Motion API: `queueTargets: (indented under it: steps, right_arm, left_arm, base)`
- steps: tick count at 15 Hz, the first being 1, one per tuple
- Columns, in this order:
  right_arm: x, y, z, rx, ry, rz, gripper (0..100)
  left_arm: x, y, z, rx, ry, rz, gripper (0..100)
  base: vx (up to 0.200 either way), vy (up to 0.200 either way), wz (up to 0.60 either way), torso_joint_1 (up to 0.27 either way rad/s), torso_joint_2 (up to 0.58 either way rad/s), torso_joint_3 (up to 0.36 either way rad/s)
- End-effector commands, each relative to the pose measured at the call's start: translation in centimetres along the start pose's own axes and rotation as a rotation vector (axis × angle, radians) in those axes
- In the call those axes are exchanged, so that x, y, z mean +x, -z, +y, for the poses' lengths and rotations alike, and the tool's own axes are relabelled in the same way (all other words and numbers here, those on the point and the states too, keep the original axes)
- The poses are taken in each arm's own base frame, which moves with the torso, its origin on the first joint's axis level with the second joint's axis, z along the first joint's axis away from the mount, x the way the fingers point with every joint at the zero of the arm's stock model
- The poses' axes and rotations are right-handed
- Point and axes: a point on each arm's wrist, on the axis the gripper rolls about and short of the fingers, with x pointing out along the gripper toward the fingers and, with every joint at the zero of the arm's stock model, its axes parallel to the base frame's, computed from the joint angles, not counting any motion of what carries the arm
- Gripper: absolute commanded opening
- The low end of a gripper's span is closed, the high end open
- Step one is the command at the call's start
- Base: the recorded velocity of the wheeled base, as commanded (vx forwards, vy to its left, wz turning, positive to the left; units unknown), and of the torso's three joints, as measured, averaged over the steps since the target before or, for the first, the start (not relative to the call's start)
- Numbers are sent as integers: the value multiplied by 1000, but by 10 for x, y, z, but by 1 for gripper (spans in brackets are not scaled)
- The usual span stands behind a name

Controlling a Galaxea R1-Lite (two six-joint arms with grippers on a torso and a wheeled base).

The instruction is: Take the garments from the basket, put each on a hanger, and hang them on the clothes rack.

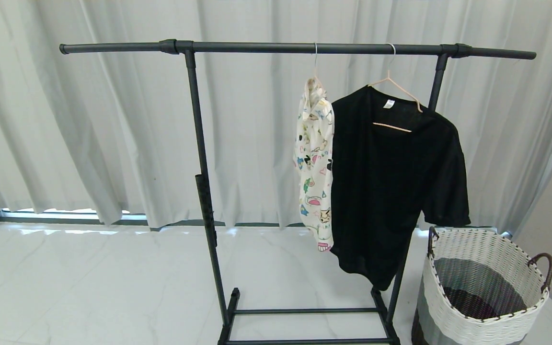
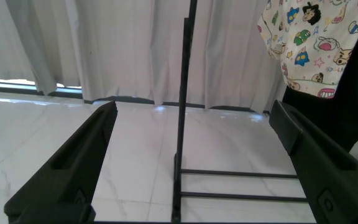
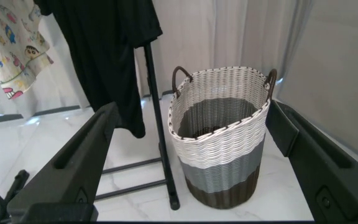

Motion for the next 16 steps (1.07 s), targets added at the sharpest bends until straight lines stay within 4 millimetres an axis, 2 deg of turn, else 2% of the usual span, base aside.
queueTargets:
  steps: [1,16]
  right_arm:
    - [0,0,0,0,-2,-3,100]
    - [0,0,0,0,-1,-4,100]
  left_arm:
    - [0,0,0,0,1,0,100]
    - [0,0,0,0,-2,1,100]
  base:
    - [0,0,0,0,0,0]
    - [0,0,0,0,0,0]
